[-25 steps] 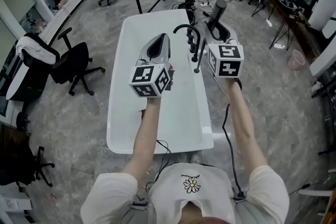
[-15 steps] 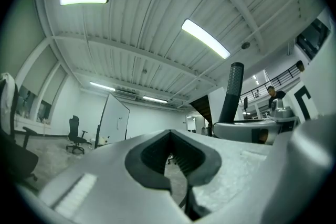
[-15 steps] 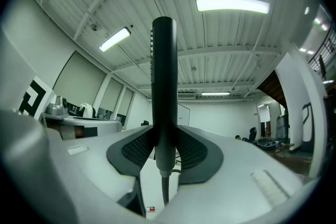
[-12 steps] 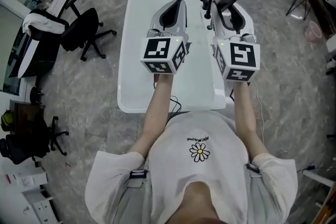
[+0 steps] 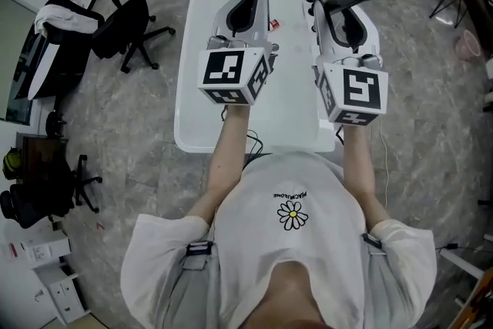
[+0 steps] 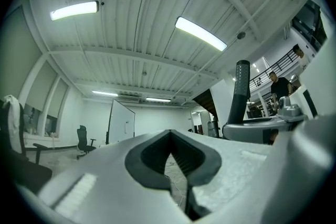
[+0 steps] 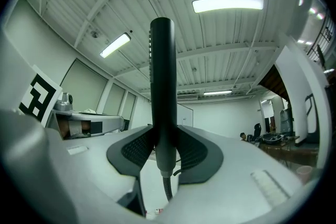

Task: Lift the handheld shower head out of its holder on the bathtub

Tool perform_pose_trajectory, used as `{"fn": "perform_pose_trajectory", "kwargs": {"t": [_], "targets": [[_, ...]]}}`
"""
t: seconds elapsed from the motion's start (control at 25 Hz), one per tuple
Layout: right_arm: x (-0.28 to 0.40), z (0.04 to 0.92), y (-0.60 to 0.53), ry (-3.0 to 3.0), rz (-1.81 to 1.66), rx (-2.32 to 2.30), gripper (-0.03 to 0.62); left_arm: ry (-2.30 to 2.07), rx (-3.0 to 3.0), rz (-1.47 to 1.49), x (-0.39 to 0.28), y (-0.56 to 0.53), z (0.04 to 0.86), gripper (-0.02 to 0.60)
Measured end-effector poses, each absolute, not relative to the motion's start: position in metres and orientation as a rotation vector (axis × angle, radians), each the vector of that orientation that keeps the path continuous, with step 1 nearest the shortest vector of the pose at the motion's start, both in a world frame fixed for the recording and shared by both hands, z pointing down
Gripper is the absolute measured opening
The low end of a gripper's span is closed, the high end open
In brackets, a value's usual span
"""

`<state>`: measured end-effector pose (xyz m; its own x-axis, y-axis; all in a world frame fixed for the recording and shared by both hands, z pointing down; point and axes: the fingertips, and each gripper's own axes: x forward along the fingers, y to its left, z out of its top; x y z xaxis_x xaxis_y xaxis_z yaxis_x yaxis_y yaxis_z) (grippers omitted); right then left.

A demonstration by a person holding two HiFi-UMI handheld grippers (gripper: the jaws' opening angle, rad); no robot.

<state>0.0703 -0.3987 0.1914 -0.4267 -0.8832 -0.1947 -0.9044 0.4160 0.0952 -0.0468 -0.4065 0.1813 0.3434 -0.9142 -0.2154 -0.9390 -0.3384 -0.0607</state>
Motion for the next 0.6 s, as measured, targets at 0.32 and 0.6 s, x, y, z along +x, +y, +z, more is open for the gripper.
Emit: {"fn": "perform_pose_trajectory", "kwargs": {"t": [0.32,0.6], "targets": [[0.0682,0.1901,-0.3963,2.538,0.249,-1.624,0.155,1.698,-2.436,0.213,-0.0519,-0.4037,0.1819,0.000],[0.0721,0.1956,-0.3916,2.540,0.239,-1.630,0.155,1.689,-2.445,0.248,-0.0473,-0.4011,0.1861,0.000]]}}
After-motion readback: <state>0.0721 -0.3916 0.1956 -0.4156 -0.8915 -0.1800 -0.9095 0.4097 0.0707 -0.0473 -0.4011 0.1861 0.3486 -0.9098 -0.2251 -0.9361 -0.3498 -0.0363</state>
